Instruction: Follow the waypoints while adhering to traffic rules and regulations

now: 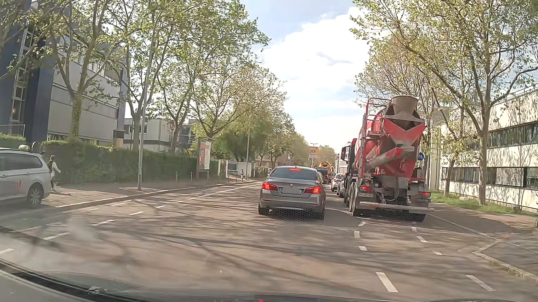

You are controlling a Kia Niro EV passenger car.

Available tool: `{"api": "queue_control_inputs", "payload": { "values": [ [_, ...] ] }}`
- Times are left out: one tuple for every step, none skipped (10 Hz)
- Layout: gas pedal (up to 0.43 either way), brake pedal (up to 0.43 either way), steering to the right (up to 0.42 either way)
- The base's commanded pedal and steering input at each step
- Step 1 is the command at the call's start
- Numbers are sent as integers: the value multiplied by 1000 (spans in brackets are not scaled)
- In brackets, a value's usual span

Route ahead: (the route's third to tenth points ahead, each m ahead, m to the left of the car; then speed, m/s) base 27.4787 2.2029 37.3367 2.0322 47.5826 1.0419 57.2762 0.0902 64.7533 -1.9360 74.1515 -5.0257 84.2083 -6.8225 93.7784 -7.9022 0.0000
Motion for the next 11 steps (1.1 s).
{"api": "queue_control_inputs", "payload": {
  "values": [
    [0,220,35],
    [0,220,35],
    [0,220,35],
    [0,213,35],
    [0,220,35],
    [0,220,35],
    [0,213,35],
    [0,220,35],
    [0,220,35],
    [0,220,35],
    [0,220,35]
  ]
}}
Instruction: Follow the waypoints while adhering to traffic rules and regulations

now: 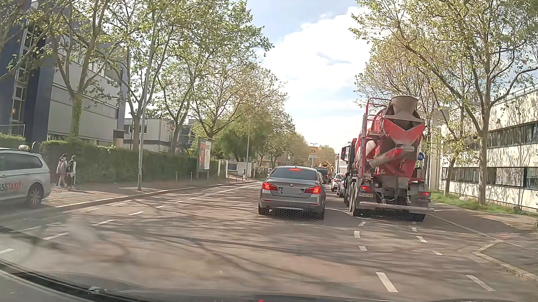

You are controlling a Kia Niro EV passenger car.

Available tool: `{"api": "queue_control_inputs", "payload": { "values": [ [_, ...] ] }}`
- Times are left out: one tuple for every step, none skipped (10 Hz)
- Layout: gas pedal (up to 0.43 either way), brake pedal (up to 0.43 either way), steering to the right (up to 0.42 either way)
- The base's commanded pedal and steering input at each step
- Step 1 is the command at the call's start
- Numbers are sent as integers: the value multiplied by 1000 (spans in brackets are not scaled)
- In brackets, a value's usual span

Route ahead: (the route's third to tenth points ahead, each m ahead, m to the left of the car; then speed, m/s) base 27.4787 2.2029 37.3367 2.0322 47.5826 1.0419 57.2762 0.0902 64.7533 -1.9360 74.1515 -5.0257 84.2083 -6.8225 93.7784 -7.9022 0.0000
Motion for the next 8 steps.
{"api": "queue_control_inputs", "payload": {
  "values": [
    [0,220,35],
    [0,220,35],
    [0,220,35],
    [0,220,35],
    [0,220,35],
    [0,220,35],
    [0,220,35],
    [0,220,35]
  ]
}}
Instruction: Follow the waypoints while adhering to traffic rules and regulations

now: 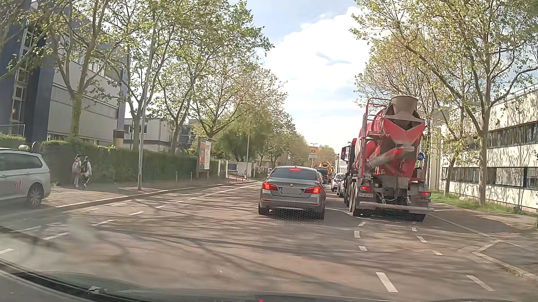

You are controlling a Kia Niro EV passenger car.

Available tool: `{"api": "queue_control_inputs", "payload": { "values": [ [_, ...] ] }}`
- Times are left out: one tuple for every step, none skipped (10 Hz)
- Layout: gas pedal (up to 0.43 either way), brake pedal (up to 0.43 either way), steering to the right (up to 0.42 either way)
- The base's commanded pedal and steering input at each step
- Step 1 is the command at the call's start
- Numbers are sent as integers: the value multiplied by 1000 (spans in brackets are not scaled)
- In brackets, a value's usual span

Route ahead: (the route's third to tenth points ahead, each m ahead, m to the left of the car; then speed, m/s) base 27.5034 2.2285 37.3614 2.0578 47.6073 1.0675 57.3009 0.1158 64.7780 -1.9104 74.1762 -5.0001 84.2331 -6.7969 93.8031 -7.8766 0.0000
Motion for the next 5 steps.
{"api": "queue_control_inputs", "payload": {
  "values": [
    [0,220,35],
    [0,220,35],
    [0,220,35],
    [0,220,35],
    [0,220,35]
  ]
}}
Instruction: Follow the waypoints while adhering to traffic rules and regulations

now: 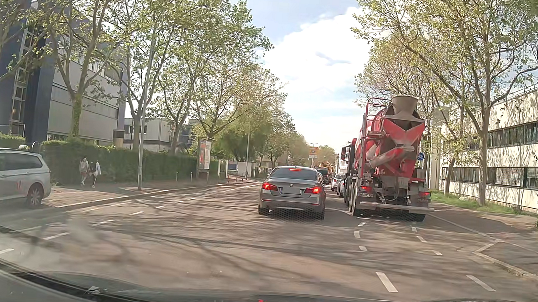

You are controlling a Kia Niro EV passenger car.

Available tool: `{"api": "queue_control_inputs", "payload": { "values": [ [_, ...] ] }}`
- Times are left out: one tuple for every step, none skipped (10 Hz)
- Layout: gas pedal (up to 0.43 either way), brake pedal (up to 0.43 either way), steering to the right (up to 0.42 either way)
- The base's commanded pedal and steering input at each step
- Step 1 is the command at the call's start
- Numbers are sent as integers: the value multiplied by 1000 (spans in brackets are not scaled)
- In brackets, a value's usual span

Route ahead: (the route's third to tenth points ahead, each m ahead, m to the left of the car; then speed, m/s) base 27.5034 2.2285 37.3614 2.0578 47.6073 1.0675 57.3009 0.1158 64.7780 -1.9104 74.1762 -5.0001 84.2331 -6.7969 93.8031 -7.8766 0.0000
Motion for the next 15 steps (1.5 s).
{"api": "queue_control_inputs", "payload": {
  "values": [
    [0,220,35],
    [0,213,35],
    [0,220,35],
    [0,220,35],
    [0,220,35],
    [0,220,35],
    [0,213,35],
    [0,213,35],
    [0,220,35],
    [0,220,35],
    [0,220,35],
    [0,220,35],
    [0,220,35],
    [0,220,35],
    [0,220,35]
  ]
}}
